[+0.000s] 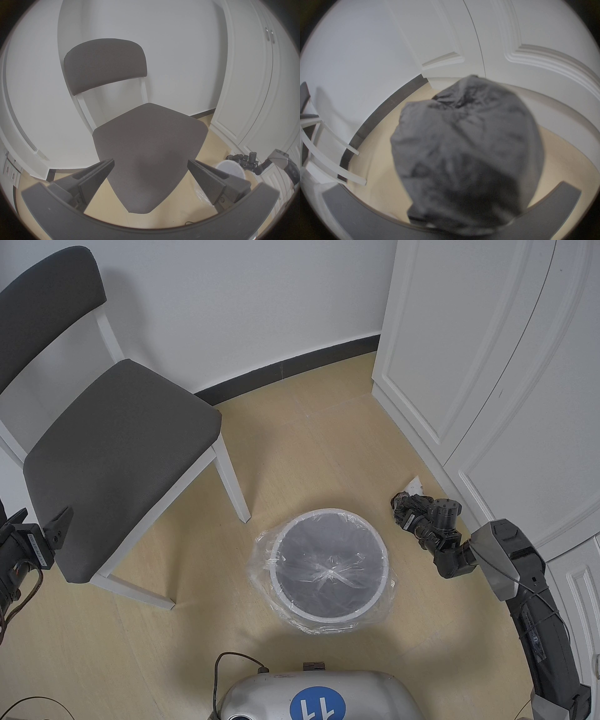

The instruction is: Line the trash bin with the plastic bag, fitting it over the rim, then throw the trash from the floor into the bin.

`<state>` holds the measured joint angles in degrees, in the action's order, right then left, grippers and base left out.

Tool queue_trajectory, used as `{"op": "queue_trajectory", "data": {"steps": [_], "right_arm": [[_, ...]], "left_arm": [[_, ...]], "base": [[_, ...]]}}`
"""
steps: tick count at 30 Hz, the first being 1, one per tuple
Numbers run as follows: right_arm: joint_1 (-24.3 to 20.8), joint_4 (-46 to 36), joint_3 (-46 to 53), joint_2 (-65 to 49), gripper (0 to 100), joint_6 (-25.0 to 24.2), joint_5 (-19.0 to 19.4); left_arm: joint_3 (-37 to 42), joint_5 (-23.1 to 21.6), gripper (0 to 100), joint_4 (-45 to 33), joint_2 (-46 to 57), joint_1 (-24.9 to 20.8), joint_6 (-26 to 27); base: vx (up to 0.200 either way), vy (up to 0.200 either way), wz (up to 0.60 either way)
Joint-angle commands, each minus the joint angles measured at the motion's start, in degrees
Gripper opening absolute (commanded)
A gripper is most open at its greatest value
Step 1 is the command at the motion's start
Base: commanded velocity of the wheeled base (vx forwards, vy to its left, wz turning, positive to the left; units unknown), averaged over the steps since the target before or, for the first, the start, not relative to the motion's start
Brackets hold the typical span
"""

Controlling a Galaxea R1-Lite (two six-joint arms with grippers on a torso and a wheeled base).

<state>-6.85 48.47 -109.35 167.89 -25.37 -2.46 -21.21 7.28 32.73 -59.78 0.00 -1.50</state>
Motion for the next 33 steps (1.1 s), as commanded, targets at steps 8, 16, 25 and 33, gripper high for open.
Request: {"op": "queue_trajectory", "data": {"steps": [8, 16, 25, 33], "right_arm": [[-0.09, 6.46, 45.19, -33.5, 0, -0.47, 10.99], [-1.67, 3.65, 64.96, -56.88, 0, 5.42, 11.16], [-11.78, -15.69, 69.18, -79.91, 0, 4.89, 9.32], [-27.16, -17.71, 70.77, -89.49, 0, 2.78, 1.06]], "left_arm": [[1.26, -4.03, 100, -0.48, 5.73, -9.4, 0.53], [1.44, -4.38, 100, -0.56, 6.26, -13.54, 4.58], [1.0, -8.07, 100, 0.4, 5.38, -16.0, 4.4], [-0.06, -10.53, 100, 0.32, 6.35, -16.08, 4.84]], "base": [[0.0, 0.0, 0.0], [0.0, 0.0, 0.0], [0.0, 0.0, 0.0], [0.0, 0.0, 0.0]]}}
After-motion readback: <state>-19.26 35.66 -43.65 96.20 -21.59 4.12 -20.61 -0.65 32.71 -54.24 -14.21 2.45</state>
